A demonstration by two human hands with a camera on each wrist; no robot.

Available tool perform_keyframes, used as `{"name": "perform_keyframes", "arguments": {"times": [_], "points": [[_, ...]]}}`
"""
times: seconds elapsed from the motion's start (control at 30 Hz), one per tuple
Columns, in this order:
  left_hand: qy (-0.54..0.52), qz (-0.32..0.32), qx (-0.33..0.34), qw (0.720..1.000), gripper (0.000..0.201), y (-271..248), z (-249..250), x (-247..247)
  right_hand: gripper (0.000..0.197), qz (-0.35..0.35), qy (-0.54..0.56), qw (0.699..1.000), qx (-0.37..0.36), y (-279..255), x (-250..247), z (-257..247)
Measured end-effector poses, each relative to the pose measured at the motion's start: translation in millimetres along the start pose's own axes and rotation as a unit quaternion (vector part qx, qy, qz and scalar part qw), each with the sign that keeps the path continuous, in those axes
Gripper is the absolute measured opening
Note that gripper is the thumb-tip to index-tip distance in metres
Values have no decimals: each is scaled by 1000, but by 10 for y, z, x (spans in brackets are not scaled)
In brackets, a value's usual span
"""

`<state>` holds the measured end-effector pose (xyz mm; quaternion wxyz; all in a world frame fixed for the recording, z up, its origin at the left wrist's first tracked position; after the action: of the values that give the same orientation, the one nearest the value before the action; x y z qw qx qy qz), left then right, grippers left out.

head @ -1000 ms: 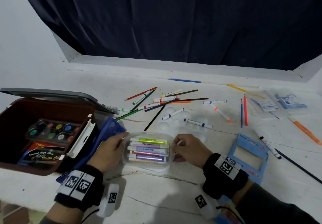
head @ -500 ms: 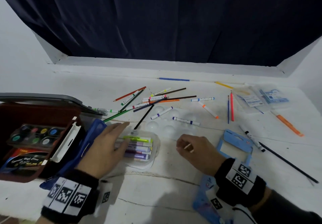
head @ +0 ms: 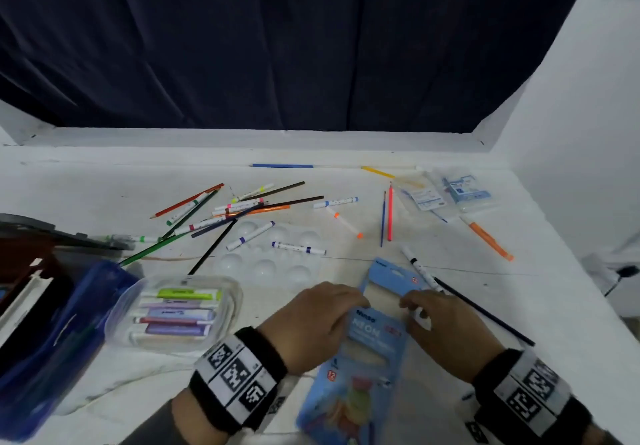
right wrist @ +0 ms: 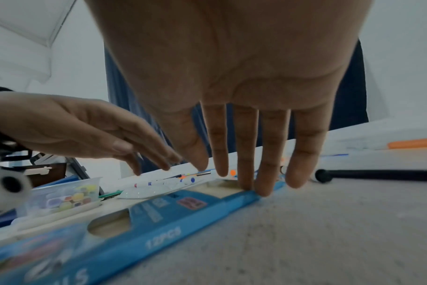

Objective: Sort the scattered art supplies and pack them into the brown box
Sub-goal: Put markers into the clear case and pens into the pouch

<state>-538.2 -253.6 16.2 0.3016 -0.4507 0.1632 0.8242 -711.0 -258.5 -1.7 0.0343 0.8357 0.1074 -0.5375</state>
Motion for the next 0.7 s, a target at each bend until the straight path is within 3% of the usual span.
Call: {"name": "perform_keyframes", "arguments": {"times": [0.13, 0.4, 0.57, 0.7], "points": [[41, -74, -37, 996, 40, 374, -106, 281, 25, -40, 5, 999, -23, 53, 75, 21], [96, -47, -53, 993, 33, 350, -193, 277, 42, -66, 62, 993, -74, 195, 79, -75], [70, -30, -66, 995, 35, 276, -166, 275, 15, 8, 51, 997, -50, 227, -210, 150], [63, 7, -80, 995, 34, 366, -92, 149, 14, 27, -16, 999, 18, 251, -479, 589]]}}
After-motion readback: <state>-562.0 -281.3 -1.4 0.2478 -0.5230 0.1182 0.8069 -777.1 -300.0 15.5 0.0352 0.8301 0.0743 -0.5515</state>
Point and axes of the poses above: each hand's wrist, its own y-axis towards the middle knuckle, its own x-axis out of the palm, z = x × y, the point moved 9 cm from there along y, towards the middle knuckle, and after that the axes turned 1 degree about x, right-handed, at the moved point
